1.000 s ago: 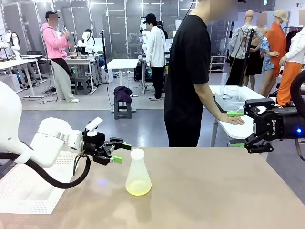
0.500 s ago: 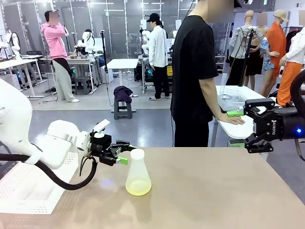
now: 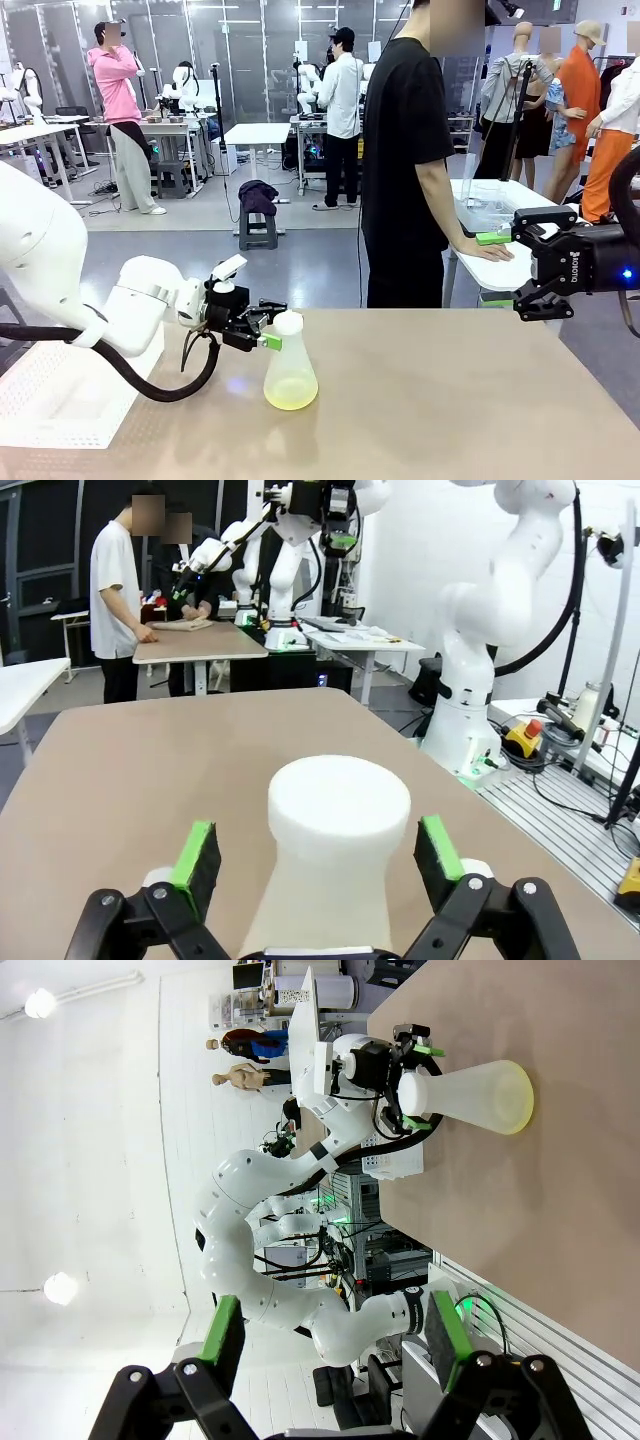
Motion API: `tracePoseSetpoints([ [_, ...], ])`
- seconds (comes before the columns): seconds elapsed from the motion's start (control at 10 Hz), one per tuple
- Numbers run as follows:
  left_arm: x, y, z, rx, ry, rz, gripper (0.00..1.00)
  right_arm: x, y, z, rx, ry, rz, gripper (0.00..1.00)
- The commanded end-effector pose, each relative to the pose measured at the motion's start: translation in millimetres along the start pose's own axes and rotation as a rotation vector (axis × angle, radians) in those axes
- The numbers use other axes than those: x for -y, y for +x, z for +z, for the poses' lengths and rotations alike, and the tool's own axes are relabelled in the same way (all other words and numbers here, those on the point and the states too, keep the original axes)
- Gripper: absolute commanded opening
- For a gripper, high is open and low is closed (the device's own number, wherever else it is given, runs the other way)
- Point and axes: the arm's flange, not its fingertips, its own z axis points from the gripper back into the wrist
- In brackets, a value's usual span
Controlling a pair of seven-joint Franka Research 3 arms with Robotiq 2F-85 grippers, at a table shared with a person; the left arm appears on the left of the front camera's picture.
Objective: Prepare the solutions needed for the experiment.
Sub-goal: When the human places the Big flask in the center of the table, pick up the Big flask and place it in the left Organizing basket.
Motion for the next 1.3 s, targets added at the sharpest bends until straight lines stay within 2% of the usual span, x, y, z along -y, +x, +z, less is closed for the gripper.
tracePoseSetpoints([
  [0.0, -2.7, 0.0, -2.8, 0.023, -0.075, 0.004, 1.00, -2.4, 1.0, -0.8, 0.008, 0.011, -0.015, 0.92],
  [0.3, -1.4, -4.7, -17.4, 0.024, -0.154, -0.006, 1.00, -2.4, 1.0, -0.8, 0.008, 0.011, -0.015, 0.92],
  [0.7, -1.4, -7.8, -20.0, 0.022, -0.188, 0.007, 1.00, -2.4, 1.0, -0.8, 0.008, 0.011, -0.015, 0.92],
  [0.8, -1.7, -7.5, -16.6, 0.044, -0.184, 0.002, 0.82, -2.4, 1.0, -0.8, 0.008, 0.011, -0.015, 0.92],
  [0.9, -2.0, -8.3, -15.8, 0.049, -0.183, 0.008, 0.80, -2.4, 1.0, -0.8, 0.008, 0.011, -0.015, 0.92],
  [1.0, -2.9, -8.2, -16.2, 0.043, -0.179, 0.005, 0.62, -2.4, 1.0, -0.8, 0.008, 0.011, -0.015, 0.92],
  [1.1, -4.0, -7.7, -15.9, 0.042, -0.167, 0.010, 0.61, -2.4, 1.0, -0.8, 0.008, 0.011, -0.015, 0.92],
  [1.2, -4.6, -7.8, -15.6, 0.036, -0.163, 0.013, 0.42, -2.4, 1.0, -0.8, 0.008, 0.011, -0.015, 0.92],
])
